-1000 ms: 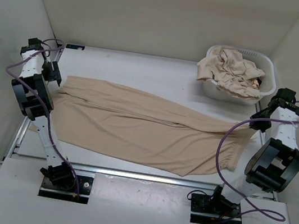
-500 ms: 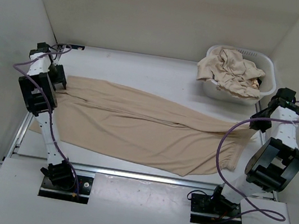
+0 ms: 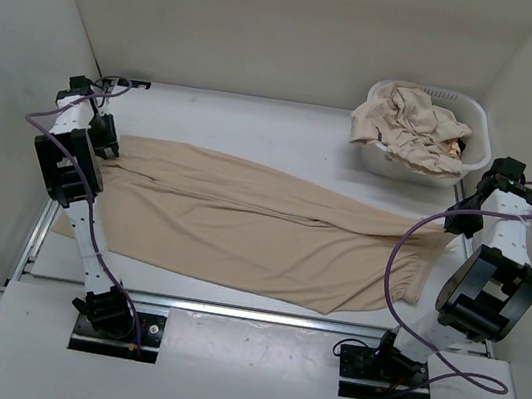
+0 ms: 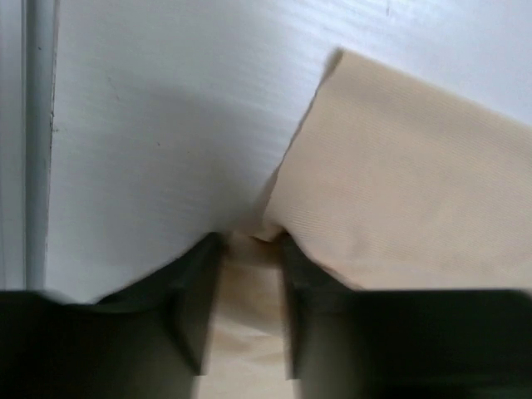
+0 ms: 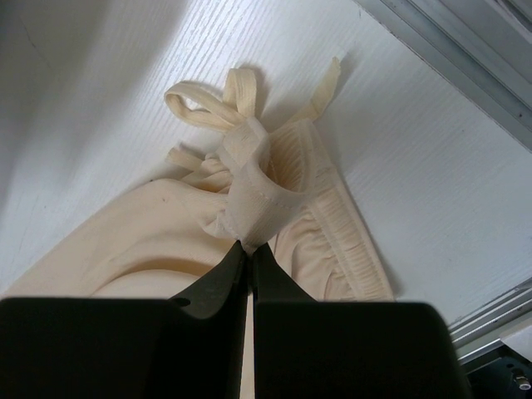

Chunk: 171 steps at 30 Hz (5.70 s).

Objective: Fold and stack the trousers
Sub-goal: Fold the trousers

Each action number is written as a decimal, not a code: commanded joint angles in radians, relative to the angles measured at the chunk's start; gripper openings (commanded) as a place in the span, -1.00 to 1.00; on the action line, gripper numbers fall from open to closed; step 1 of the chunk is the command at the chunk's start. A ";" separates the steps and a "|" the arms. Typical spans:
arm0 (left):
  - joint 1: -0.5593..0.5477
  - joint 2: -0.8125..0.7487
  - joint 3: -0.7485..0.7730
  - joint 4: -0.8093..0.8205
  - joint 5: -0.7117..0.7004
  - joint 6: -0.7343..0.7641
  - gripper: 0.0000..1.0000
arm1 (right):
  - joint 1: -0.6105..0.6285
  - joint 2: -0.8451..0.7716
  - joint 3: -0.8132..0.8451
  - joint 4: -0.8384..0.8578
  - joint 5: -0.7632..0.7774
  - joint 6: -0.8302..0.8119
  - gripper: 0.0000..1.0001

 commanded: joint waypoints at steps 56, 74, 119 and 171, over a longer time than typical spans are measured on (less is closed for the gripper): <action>0.112 -0.351 0.040 -0.103 -0.299 0.002 -0.72 | -0.124 -0.265 -0.107 -0.051 -0.076 0.067 -1.00; 0.204 -0.541 -0.351 -0.108 -0.354 0.002 -0.72 | -0.246 -0.516 -0.419 -0.146 -0.053 0.047 -1.00; 0.150 -0.365 -0.452 -0.016 -0.411 0.002 0.49 | 0.093 -0.448 -0.488 -0.081 0.108 0.142 0.07; 0.199 -0.271 -0.421 -0.068 -0.098 0.002 0.26 | 0.179 -0.010 -0.389 0.121 0.121 0.005 -0.79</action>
